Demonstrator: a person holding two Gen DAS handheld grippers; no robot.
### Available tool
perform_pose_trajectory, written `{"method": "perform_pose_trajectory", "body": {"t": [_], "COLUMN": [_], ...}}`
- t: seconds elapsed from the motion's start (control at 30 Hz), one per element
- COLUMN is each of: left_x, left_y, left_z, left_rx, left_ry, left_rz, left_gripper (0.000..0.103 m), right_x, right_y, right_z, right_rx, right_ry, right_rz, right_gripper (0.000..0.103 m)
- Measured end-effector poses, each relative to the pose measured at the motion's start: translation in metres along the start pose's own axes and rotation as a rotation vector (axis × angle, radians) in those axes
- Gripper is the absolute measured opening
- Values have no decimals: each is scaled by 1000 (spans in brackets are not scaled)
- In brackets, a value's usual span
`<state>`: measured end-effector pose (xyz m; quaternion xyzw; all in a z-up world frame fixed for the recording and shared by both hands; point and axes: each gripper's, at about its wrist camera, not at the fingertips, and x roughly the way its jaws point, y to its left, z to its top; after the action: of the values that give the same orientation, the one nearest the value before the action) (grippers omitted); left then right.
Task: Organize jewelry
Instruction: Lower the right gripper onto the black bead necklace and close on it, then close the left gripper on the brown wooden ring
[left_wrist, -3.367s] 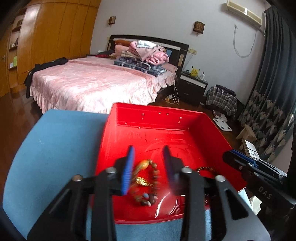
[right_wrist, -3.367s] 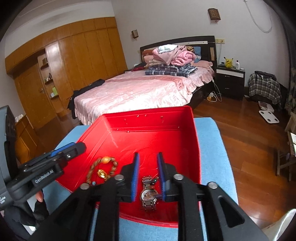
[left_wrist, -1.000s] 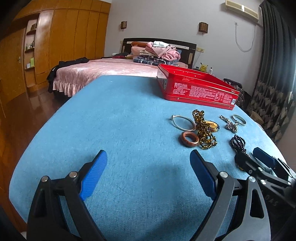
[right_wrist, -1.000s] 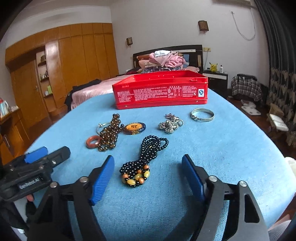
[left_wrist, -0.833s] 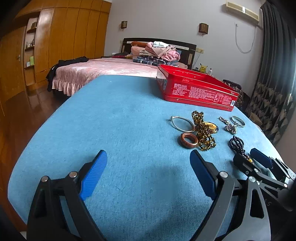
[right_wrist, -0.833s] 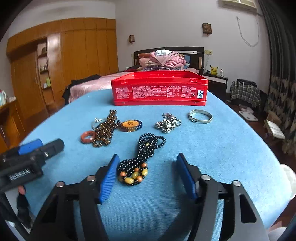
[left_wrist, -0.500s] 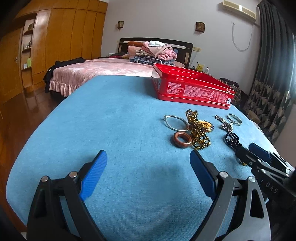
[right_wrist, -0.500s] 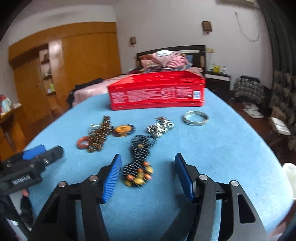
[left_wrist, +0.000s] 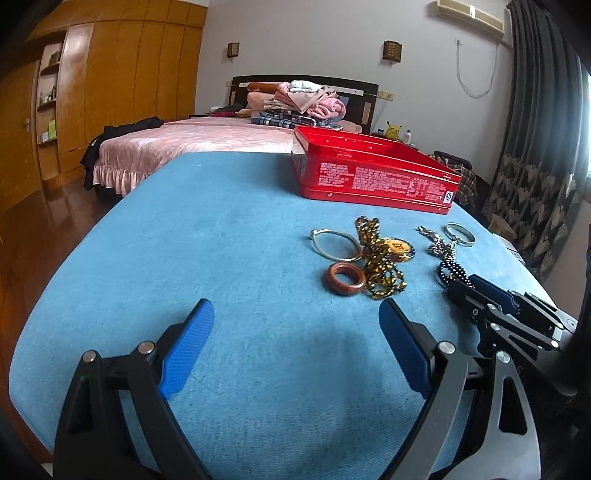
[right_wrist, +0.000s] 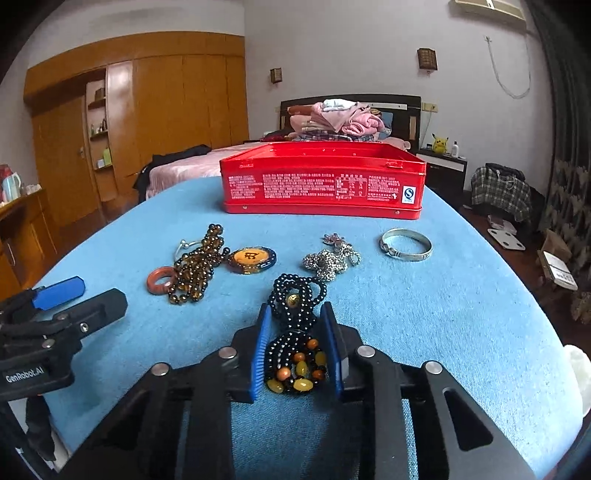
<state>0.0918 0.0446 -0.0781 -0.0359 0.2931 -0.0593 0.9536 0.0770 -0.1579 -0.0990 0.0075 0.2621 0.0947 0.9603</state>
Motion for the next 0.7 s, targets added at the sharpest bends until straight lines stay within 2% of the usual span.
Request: {"method": "perform_pose_trajectory", "body": {"t": [0.13, 0.27, 0.37, 0.6, 0.7], "left_x": [4, 15, 22, 33, 35], "left_y": [-7, -11, -13, -22, -21], "left_z": [6, 12, 13, 15, 18], "left_rx": [7, -2, -4, 48, 29], "left_ry": [3, 46, 79, 129, 137], "left_rz": [-2, 15, 17, 92, 92], "left_gripper": [81, 74, 73, 71, 70], "right_x": [-2, -4, -4, -4, -4], "right_y": [-2, -4, -6, -11, -12], "right_z": [1, 1, 0, -1, -1], "right_rx": [-8, -15, -13, 4, 8], "right_ry": [7, 10, 8, 4, 3], "right_rz": [3, -4, 3, 19, 22], "right_gripper": [21, 21, 21, 21, 21]}}
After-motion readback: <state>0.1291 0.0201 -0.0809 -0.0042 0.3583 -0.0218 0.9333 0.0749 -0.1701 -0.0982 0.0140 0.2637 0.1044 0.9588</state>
